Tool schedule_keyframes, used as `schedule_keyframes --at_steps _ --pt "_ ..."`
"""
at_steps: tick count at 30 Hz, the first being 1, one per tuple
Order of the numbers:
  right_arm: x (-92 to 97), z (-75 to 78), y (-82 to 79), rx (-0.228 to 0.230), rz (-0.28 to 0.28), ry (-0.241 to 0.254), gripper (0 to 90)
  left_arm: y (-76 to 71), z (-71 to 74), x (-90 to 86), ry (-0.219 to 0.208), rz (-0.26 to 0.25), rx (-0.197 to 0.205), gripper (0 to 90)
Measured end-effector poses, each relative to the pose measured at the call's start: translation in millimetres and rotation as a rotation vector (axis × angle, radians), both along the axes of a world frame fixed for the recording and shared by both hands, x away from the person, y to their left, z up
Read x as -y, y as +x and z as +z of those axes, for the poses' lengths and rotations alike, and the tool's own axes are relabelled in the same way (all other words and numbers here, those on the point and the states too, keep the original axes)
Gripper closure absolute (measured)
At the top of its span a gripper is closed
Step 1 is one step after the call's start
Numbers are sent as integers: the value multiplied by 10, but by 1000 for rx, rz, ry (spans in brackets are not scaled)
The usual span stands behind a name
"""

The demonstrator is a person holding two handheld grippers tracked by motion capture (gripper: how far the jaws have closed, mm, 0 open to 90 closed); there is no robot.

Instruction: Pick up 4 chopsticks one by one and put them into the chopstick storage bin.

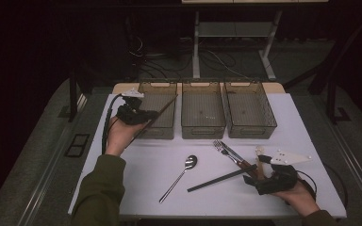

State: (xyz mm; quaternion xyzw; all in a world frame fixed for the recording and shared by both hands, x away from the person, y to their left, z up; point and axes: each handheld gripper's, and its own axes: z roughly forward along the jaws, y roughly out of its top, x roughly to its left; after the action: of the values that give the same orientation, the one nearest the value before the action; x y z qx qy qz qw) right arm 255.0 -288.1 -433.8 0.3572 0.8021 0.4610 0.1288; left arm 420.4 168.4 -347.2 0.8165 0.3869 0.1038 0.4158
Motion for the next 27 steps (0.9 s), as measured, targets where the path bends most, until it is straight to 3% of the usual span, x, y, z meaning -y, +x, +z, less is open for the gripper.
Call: schedule_keyframes --at_steps 17,21,22,27 --pt "3 6 -9 -2 4 6 8 517 -29 0 -14 89 -47 854" --pt "7 10 -13 1 7 10 8 635 -22 8 -25 105 -47 853" --pt "8 11 -15 1 7 10 8 669 -18 6 -8 100 -48 854" --pt "11 11 -13 1 9 14 8 804 -15 18 -3 117 -40 853"
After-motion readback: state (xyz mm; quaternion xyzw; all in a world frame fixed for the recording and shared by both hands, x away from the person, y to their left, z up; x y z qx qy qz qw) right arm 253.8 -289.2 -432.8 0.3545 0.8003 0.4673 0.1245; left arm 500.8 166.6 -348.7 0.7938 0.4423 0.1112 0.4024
